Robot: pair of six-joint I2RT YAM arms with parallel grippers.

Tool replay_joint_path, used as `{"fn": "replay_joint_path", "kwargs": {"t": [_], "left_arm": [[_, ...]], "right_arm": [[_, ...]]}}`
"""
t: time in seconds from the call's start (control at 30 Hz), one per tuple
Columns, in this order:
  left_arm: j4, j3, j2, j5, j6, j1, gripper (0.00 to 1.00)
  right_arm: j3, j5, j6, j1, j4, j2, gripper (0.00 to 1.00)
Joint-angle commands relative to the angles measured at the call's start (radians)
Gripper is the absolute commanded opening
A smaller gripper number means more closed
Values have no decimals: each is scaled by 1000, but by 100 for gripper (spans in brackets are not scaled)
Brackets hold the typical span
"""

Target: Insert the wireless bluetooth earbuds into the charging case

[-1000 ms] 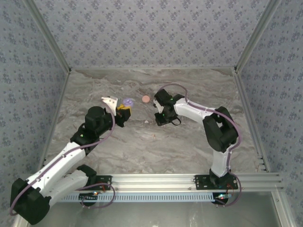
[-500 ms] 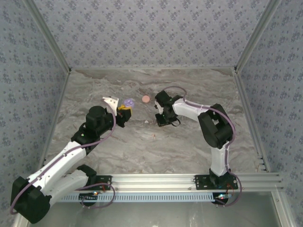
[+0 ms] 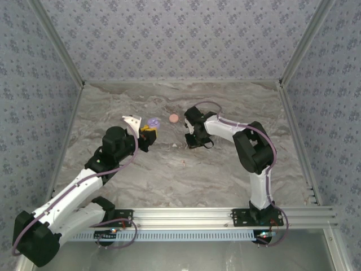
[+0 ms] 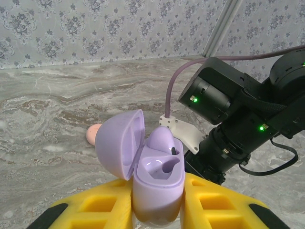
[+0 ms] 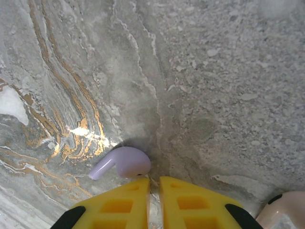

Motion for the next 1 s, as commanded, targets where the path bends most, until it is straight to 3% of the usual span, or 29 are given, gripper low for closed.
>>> {"fn": "replay_joint_path", "kwargs": {"t": [0.0,0.43,0.67,0.8,0.9,0.97], "left_arm": [[36,40,-2,14,6,2,26],[41,39,1,13,6,2,26],[40,39,-4,13,6,2,26],[49,33,-9,13,5,2,26],[52,33,-8,12,4,2,26],[52,33,-9,12,3,2,26]], "right_arm": [[40,39,-10,-3,-17,41,17],[105,83,-50,-3,-57,72,19],[92,76,-30,-3,-77,-12,22],[76,-28,9,-5,-41,-53,30],[90,-52,46,-5,-42,-43,41],[106,-57,70,-5,-46,-27,43]]}}
